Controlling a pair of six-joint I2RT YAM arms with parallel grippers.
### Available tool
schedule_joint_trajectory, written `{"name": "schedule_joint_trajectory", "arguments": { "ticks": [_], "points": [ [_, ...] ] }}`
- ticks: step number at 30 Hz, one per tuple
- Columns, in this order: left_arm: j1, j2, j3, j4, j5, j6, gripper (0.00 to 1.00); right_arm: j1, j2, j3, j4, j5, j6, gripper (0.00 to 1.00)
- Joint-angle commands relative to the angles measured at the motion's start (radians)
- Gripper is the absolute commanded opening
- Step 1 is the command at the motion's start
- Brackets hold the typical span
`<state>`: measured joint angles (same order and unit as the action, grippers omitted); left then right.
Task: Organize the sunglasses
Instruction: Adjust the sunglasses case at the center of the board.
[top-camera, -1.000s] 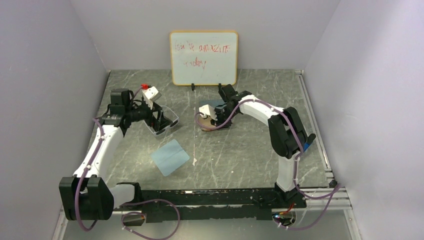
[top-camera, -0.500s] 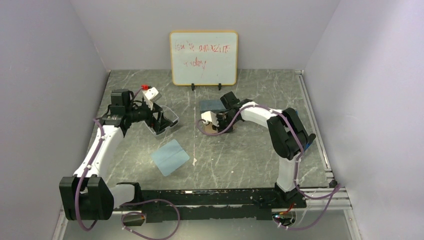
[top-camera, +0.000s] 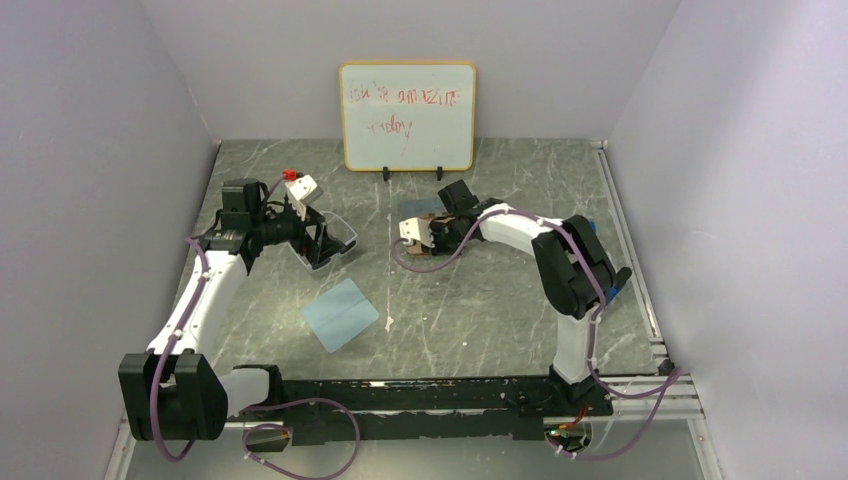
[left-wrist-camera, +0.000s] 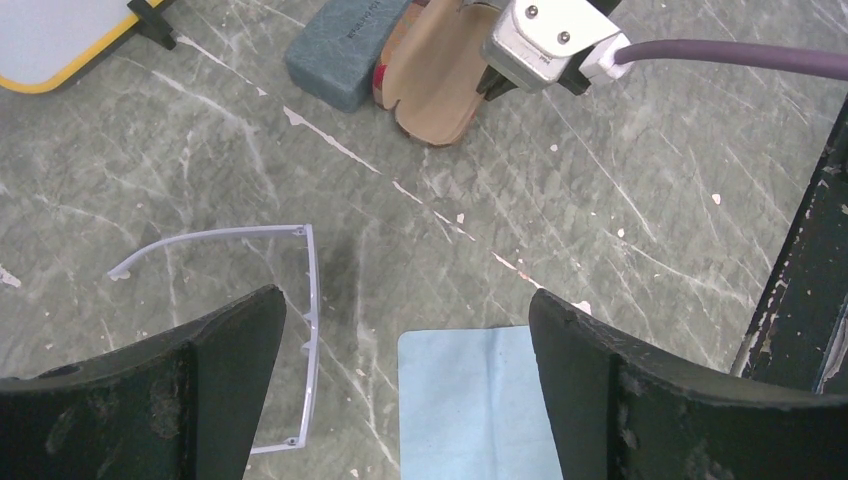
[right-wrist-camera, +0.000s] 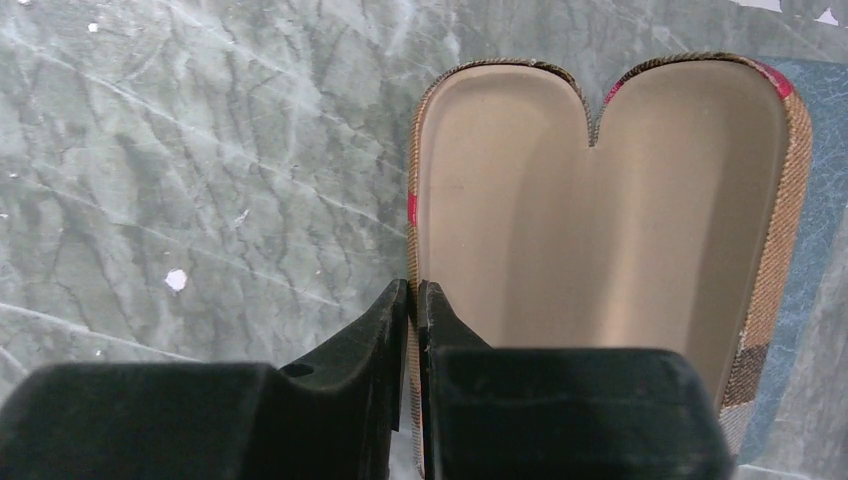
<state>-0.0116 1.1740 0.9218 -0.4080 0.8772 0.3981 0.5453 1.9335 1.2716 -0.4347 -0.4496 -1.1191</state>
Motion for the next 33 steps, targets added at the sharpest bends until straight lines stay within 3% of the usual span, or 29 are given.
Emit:
{"name": "schedule_joint_trajectory", "arguments": {
  "ticks": [1,22,29,33],
  "points": [
    [0.004,-0.025,-0.004,0.021,0.038,0.016,0.96,0.005,0.030,0.055,0.028,0.014,-0.042,0.12],
    [0.007,-0.018,-0.009,0.030,0.036,0.015,0.96,0.007,0.156,0.165,0.050,0.067,-0.086,0.10],
    [0.009,-0.014,-0.008,0.026,0.038,0.016,0.96,0.009,0.145,0.181,0.060,0.040,-0.052,0.14],
    [0.010,-0.015,-0.009,0.030,0.039,0.014,0.96,0.009,0.127,0.173,0.066,0.026,-0.039,0.22]
  ]
}}
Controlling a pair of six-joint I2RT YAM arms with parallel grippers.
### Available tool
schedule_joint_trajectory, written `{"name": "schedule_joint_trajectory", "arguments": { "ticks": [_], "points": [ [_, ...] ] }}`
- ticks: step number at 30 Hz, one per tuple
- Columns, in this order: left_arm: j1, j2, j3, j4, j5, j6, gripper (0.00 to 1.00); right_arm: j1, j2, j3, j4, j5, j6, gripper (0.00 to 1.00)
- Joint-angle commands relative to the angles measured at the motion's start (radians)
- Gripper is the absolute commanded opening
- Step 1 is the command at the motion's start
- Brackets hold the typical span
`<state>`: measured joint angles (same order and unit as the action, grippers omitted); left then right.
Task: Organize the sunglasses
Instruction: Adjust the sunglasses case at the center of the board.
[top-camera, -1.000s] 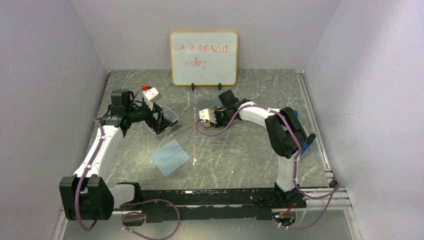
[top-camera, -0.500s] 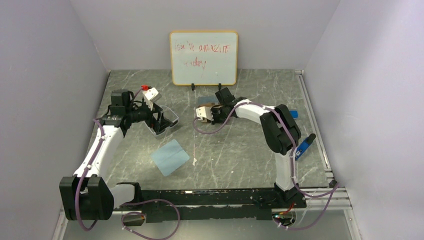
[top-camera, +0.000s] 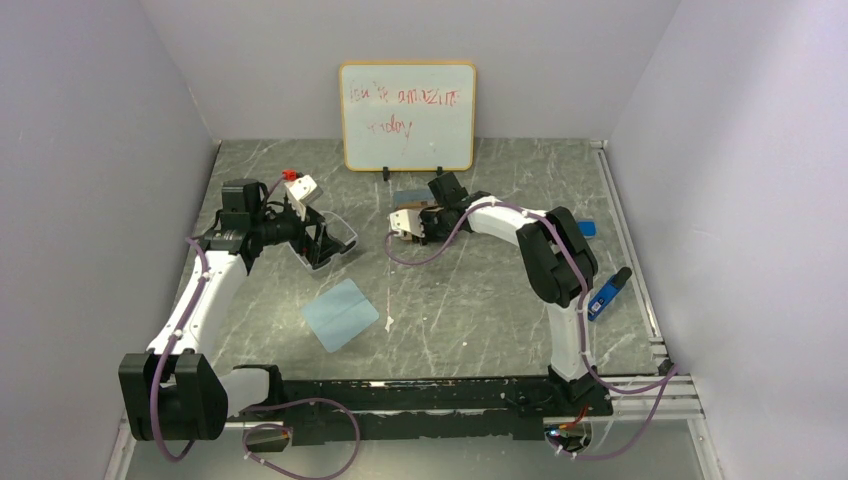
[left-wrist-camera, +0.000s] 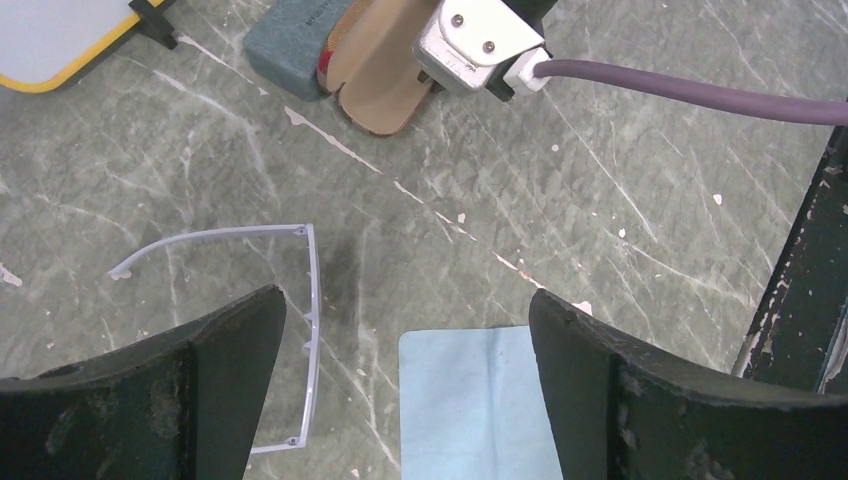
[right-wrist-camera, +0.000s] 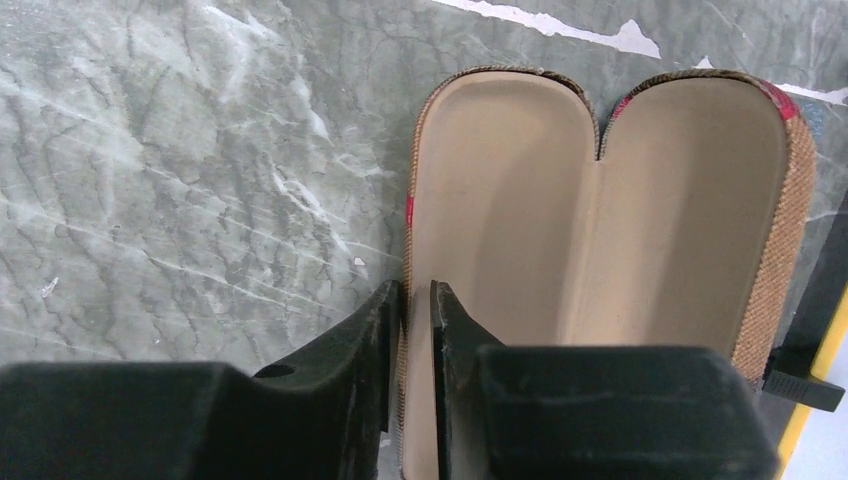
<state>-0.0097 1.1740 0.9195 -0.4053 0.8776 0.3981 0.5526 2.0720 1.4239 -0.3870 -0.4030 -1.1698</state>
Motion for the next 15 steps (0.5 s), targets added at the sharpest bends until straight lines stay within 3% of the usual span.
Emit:
{"name": "schedule_joint_trajectory", "arguments": {
  "ticks": [1,15],
  "points": [
    [0.008,-0.014,-0.006,0.026,0.039,0.015,0.96,0.003,-0.014,0.016,0.020,-0.019,0.010,0.24],
    [0.008,-0.018,-0.008,0.026,0.043,0.015,0.96,0.003,-0.110,-0.027,0.042,-0.047,0.065,0.44]
  ]
}}
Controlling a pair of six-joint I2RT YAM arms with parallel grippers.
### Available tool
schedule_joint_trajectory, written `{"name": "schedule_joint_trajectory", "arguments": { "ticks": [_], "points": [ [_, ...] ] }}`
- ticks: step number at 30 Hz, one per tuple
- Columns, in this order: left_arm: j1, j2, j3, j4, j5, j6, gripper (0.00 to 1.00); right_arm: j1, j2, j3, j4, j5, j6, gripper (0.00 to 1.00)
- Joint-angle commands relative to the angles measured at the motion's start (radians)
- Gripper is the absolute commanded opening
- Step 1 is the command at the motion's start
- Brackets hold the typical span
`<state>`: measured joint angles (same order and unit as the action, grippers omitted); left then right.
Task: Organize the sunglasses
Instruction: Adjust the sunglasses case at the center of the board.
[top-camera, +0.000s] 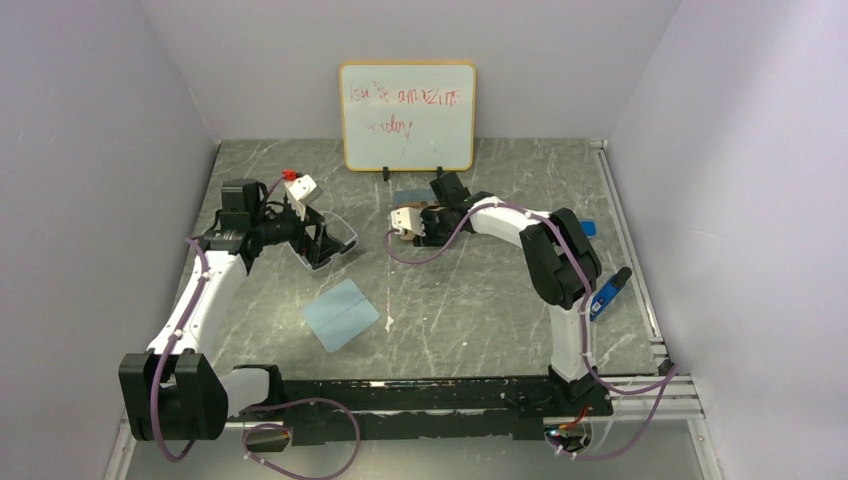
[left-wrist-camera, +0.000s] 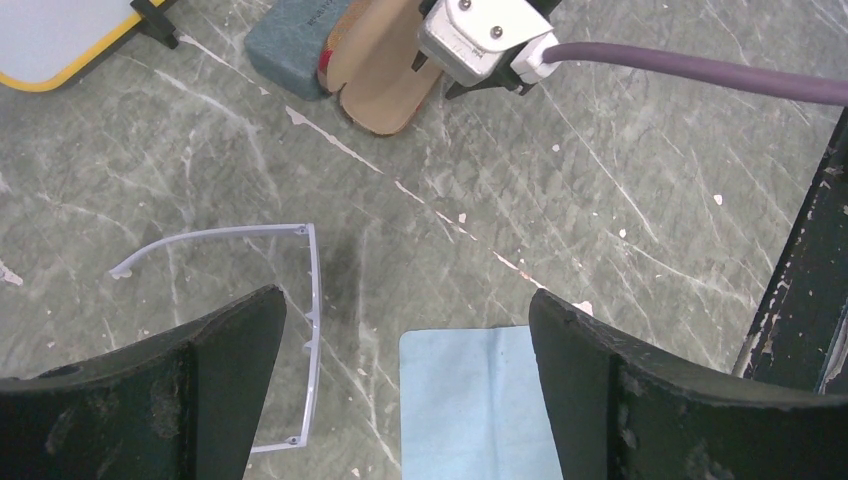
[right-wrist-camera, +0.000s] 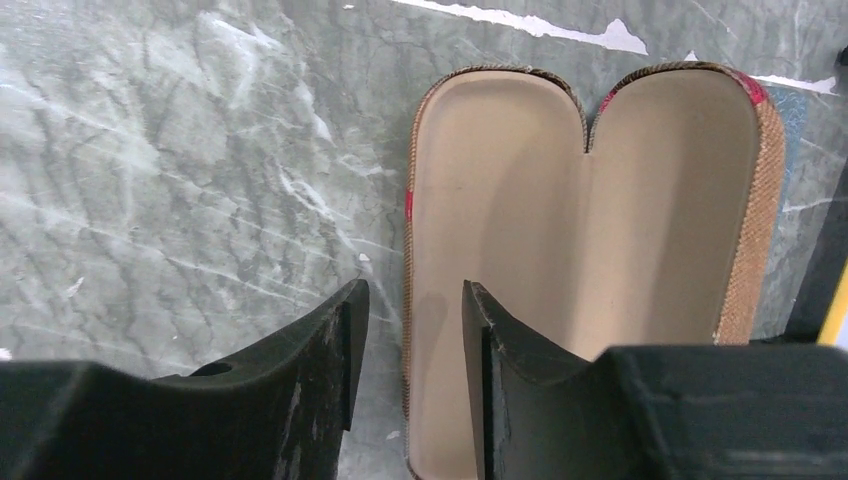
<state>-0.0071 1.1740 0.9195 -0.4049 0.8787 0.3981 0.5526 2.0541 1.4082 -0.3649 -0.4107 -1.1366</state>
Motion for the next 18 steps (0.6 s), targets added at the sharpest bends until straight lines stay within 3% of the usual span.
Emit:
{"name": "schedule_joint_trajectory", "arguments": {
  "ticks": [1,9,11,12,13,14,18],
  "points": [
    [0.006,-0.019,-0.006,0.025,0.042,0.016,0.96,0.004,-0.104,-0.013,0.021,-0.043,0.040,0.44],
    [0.006,-0.028,-0.007,0.018,0.031,0.031,0.96,0.040,-0.242,-0.032,0.006,-0.036,0.112,0.49],
    [0.006,-0.034,-0.005,0.015,0.023,0.039,0.96,0.063,-0.315,-0.068,0.024,-0.033,0.143,0.58],
    [0.006,-0.036,-0.006,0.016,0.021,0.040,0.96,0.075,-0.368,-0.088,0.032,-0.035,0.157,0.67],
    [0.006,-0.040,-0.006,0.016,0.017,0.042,0.96,0.087,-0.408,-0.114,0.050,-0.034,0.174,0.94],
    [0.006,-0.044,-0.006,0.017,0.015,0.042,0.96,0.098,-0.448,-0.139,0.070,-0.036,0.211,0.99],
    [0.006,-0.050,0.008,0.011,0.008,0.028,0.96,0.120,-0.557,-0.233,0.100,-0.167,0.258,1.00]
  ]
}}
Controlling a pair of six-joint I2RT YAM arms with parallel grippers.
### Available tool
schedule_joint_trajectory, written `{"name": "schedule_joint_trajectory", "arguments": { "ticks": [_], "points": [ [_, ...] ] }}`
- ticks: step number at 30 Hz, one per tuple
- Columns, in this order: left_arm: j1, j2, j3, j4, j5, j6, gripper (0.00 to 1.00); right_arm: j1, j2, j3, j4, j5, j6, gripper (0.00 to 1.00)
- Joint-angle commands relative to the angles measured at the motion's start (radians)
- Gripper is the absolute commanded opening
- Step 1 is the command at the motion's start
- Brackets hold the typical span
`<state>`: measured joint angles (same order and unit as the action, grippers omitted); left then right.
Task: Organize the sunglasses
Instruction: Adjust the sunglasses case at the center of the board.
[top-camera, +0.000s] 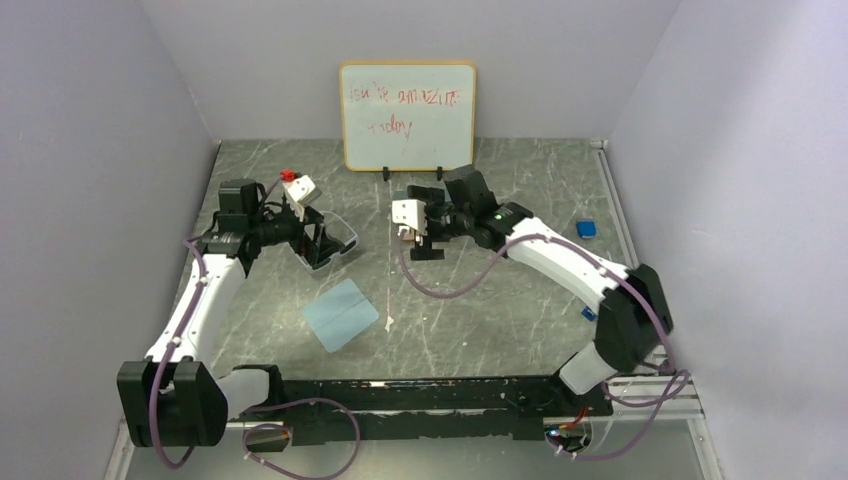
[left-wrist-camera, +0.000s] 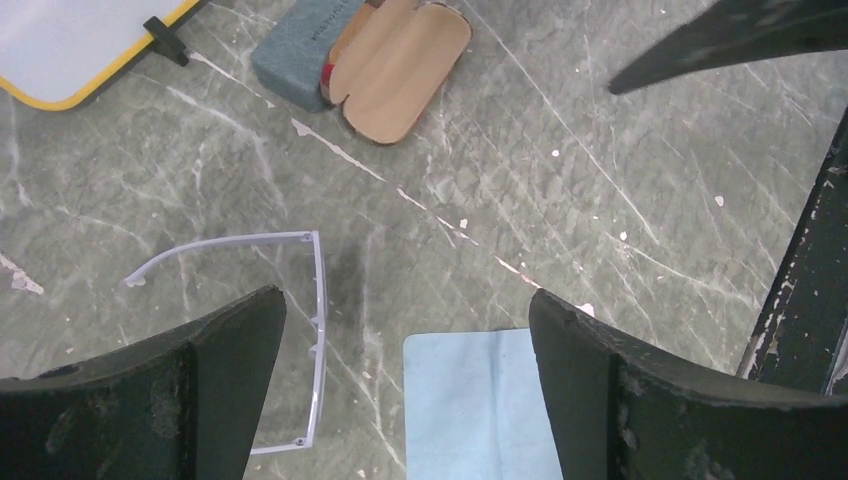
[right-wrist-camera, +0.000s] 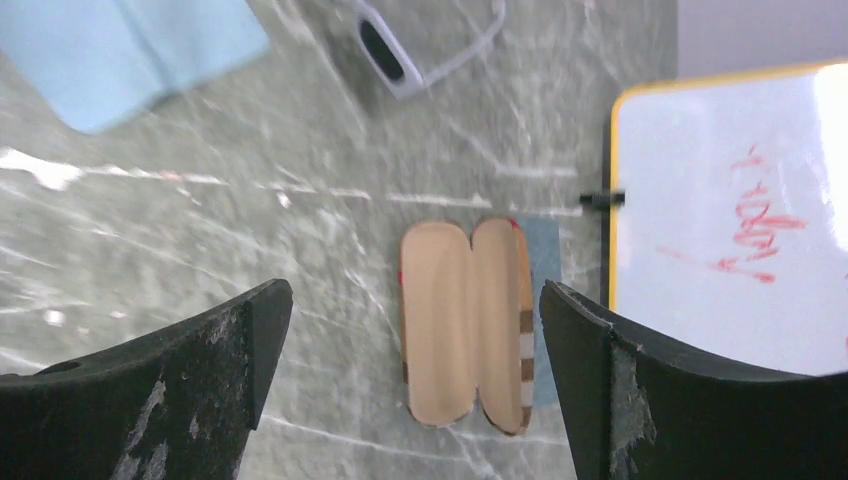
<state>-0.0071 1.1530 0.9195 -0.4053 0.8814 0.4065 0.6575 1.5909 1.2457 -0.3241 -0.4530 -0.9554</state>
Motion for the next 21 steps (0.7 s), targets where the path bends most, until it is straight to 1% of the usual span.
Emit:
{"name": "schedule_joint_trajectory", "arguments": {
  "ticks": [1,3,6,9,14,17,21],
  "points": [
    [0.019,-0.026,0.016,0.004,0.004,0.019,0.96,0.026,-0.109,-0.089,0.055,-0.164,0.064,1.00],
    [0.077,-0.016,0.031,-0.001,0.006,0.013,0.96,0.077,-0.117,-0.118,0.072,-0.191,0.064,1.00],
    [0.174,0.006,0.044,-0.015,0.033,0.021,0.96,0.178,-0.075,-0.111,0.133,-0.096,0.094,1.00],
    [0.278,0.018,0.051,-0.024,0.061,0.007,0.96,0.241,0.016,-0.055,0.179,-0.009,0.157,0.96],
    [0.435,-0.018,0.032,-0.046,0.080,0.020,0.96,0.299,0.175,0.041,0.247,0.119,0.298,0.89],
    [0.474,-0.056,-0.004,-0.058,0.051,0.047,0.96,0.345,0.231,0.040,0.316,0.225,0.351,0.89],
    [0.488,-0.106,-0.051,-0.039,0.023,0.049,0.96,0.380,0.291,0.030,0.431,0.350,0.421,0.90]
  ]
}}
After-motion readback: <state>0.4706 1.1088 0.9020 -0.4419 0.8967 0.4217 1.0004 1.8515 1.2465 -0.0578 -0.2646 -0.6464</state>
